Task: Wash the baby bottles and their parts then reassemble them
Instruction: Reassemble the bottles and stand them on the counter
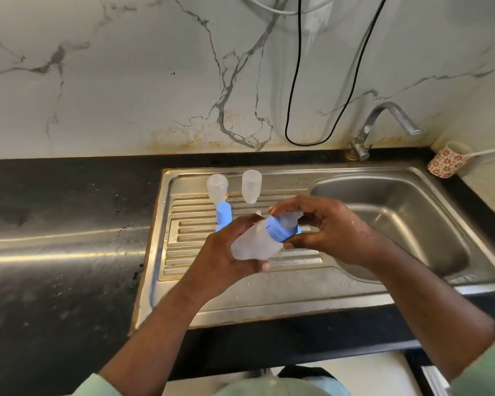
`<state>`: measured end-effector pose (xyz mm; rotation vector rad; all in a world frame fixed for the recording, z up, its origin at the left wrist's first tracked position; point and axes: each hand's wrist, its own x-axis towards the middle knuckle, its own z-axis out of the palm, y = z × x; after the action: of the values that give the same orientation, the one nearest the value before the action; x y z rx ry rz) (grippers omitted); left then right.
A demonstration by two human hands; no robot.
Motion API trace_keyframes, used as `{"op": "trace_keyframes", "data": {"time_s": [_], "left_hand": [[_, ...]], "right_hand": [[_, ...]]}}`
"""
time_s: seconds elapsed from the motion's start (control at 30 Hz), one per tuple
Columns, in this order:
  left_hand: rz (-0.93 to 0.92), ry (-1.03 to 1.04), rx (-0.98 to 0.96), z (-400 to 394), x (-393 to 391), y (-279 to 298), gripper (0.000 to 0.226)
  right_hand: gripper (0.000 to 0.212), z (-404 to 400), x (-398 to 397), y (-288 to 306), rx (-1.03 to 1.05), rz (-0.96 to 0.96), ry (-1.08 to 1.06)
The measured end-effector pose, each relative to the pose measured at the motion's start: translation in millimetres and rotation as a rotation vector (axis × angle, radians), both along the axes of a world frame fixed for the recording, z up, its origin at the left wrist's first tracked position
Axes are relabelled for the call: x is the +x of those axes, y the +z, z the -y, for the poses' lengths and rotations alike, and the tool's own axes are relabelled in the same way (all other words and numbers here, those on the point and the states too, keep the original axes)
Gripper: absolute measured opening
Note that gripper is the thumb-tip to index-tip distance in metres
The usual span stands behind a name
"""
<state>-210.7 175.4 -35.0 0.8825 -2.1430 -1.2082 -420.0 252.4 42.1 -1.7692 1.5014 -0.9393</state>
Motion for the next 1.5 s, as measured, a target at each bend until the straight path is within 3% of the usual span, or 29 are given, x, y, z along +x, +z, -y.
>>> {"op": "trace_keyframes", "data": {"time_s": [0.1, 0.27, 0.37, 0.43, 0.5, 0.6, 0.83, 0.9, 0.97, 1.1, 1.17, 1.3, 1.37, 1.43, 1.5], "left_hand": [[0.053, -0.010, -0.053, -7, 1, -2, 0.073], [0.095, 0.163, -0.244, -22, -13, -8, 0.079], [0.143, 0.246, -0.320, -30, -27, -8, 0.080], [0.231, 0.248, -0.314, -29, -37, -5, 0.079], [0.260, 0.232, -0.200, -22, -43, -4, 0.078], [0.245, 0.125, -0.094, -8, -48, 1, 0.077], [0.366, 0.277, -0.332, -23, -71, -4, 0.070], [0.359, 0.268, -0.184, -24, -71, -4, 0.074], [0.257, 0.114, 0.058, -11, -65, 3, 0.077], [0.340, -0.192, 0.330, 14, -52, 32, 0.049], [0.343, -0.115, 0.258, 18, -52, 29, 0.047], [0.396, 0.375, -0.204, 11, -54, -4, 0.061], [0.337, 0.485, -0.321, 12, -50, -21, 0.067], [0.289, 0.435, -0.218, 23, -36, -22, 0.070], [0.266, 0.151, 0.096, 48, -15, -8, 0.070]], "right_hand": [[0.051, -3, 0, 7, 0.069, -0.084, 0.010], [0.038, -1, 11, 10, 0.018, -0.280, -0.139], [0.054, 8, 10, 8, 0.222, -0.342, -0.323], [0.061, 15, -5, 9, 0.289, -0.433, -0.263], [0.048, 19, -22, 14, 0.275, -0.388, -0.120], [0.046, 27, -43, 13, 0.181, -0.369, 0.069], [0.035, 48, -60, -19, 0.186, -0.347, 0.073], [0.035, 50, -66, -25, 0.127, -0.377, 0.154], [0.040, 51, -71, -23, -0.001, -0.367, 0.310], [0.049, 63, -64, -15, -0.226, -0.461, 0.480], [0.045, 72, -55, -18, -0.214, -0.495, 0.437], [0.027, 81, -24, -33, -0.082, -0.365, 0.112], [0.030, 90, -6, -37, 0.021, -0.349, -0.008], [0.039, 101, 3, -33, 0.056, -0.410, 0.029], [0.050, 108, 7, -24, -0.105, -0.571, 0.149]]}}
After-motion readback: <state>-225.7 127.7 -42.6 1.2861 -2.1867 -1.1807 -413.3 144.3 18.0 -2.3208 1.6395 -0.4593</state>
